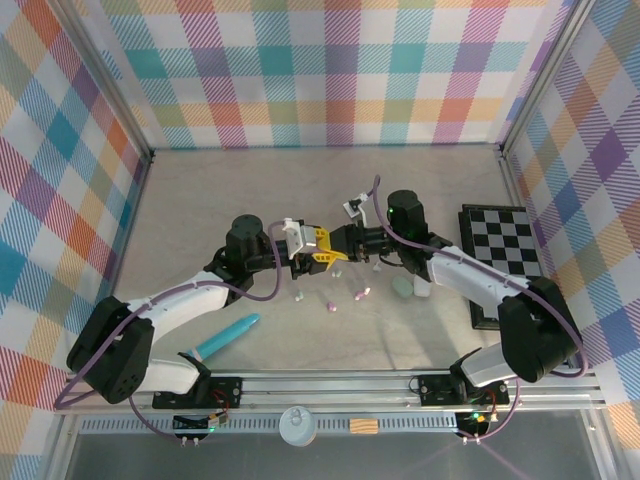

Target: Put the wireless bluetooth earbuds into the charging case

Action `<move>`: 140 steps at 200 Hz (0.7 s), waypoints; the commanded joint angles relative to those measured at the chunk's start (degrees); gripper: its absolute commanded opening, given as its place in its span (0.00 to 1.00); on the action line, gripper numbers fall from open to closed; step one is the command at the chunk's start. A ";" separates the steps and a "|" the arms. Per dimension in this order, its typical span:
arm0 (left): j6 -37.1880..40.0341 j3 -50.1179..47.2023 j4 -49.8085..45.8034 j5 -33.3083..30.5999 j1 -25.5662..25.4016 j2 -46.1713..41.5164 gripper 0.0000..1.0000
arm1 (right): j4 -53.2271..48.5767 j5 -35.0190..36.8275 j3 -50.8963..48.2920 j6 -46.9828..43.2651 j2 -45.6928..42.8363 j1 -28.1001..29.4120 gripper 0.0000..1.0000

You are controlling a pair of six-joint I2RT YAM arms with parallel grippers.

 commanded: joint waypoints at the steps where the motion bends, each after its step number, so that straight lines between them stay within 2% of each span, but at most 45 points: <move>1: -0.36 0.24 3.14 -0.16 -0.61 -1.99 0.59 | 1.36 1.63 -0.82 0.88 -1.61 -0.08 0.12; 12: -1.67 -0.98 6.02 -1.87 -0.52 -2.30 0.75 | 1.98 2.01 -1.40 1.50 -2.17 -0.79 0.11; 27: -4.17 -2.52 10.70 -3.57 -0.27 -2.40 0.88 | 3.86 2.19 -2.54 3.36 -2.87 -2.07 0.09; 55: -11.94 -5.50 24.04 -3.78 1.08 -0.52 0.97 | 10.52 1.47 -4.91 8.77 -4.04 -4.20 0.05; 83: -18.65 -7.34 36.69 -2.60 2.38 3.07 0.96 | 19.92 0.83 -7.32 15.88 -5.04 -6.17 0.04; 110: -20.32 -6.57 39.79 -0.58 2.38 5.36 0.90 | 29.23 0.35 -9.09 24.03 -4.98 -7.45 0.00; 140: -20.68 -5.39 40.26 0.92 2.38 7.04 0.81 | 33.89 0.22 -9.49 28.13 -5.13 -7.43 0.00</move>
